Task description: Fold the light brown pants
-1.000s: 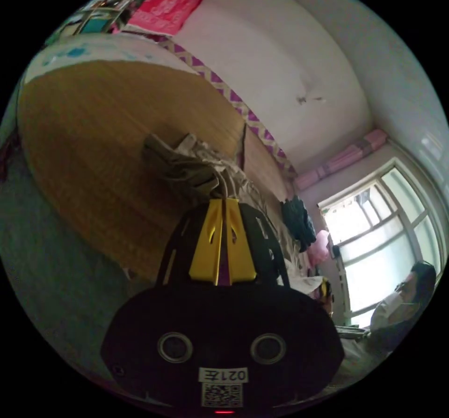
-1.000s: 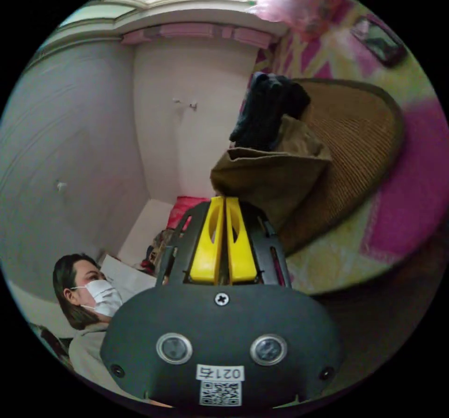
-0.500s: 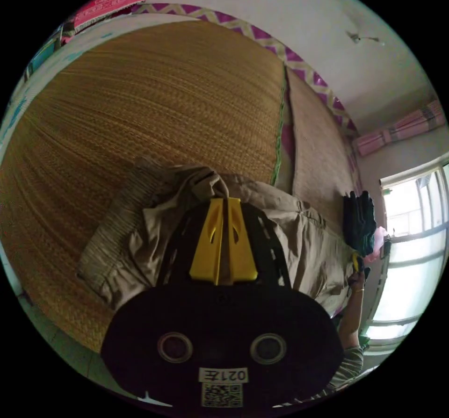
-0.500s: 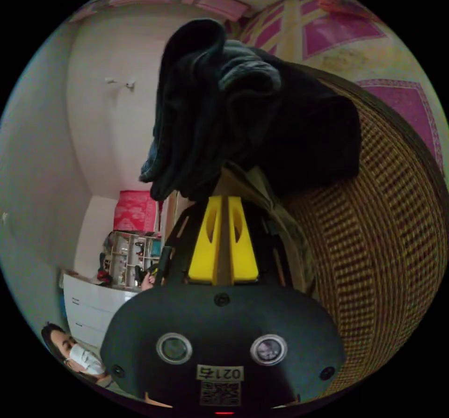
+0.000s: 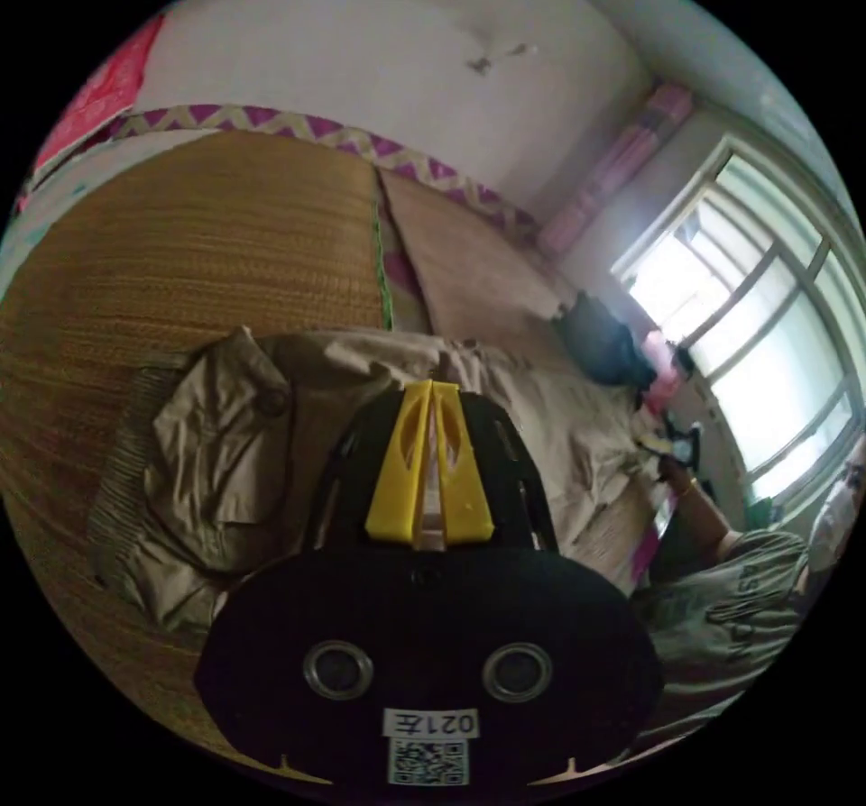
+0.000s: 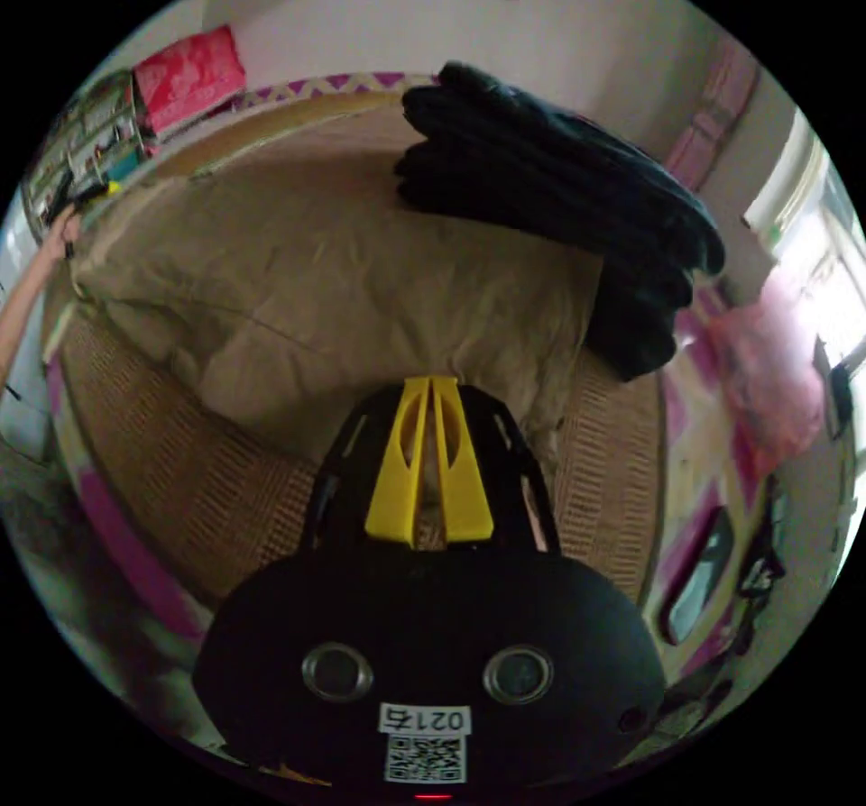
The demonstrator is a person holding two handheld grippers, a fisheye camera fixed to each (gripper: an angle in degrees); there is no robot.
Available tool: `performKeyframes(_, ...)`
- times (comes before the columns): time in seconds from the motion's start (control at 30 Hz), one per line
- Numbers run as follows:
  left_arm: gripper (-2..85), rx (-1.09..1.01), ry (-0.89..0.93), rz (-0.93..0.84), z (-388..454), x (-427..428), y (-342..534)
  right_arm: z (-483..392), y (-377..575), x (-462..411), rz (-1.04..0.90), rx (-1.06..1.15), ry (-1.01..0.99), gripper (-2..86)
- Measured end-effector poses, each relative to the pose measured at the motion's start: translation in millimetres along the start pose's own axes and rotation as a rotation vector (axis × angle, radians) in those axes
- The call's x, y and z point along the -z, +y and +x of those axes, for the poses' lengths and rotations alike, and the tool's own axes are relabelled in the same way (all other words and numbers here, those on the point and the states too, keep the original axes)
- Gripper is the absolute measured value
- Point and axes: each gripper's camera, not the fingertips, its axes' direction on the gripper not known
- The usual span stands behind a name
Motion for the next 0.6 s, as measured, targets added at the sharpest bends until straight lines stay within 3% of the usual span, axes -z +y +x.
performKeyframes(0.13, -1.0, -0.025, -0.165, -0.193, 0, -74, -9, -46, -17, -6, -0.014, 0.049, 0.156, -0.7)
performKeyframes(0.3, -0.9, 0.081, -0.148, -0.045, 6, -81, -11, -70, -53, -3, -0.149, 0.116, 0.199, -0.8)
performKeyframes(0.43, -0.6, -0.054, 0.009, 0.109, 47, -85, -22, -90, -100, 48, 0.253, 0.190, 0.013, 0.2)
performKeyframes(0.6, 3.0, -0.218, -0.010, -0.062, 87, -160, -56, -139, -204, 1, 0.244, 0.491, -0.137, 6.5)
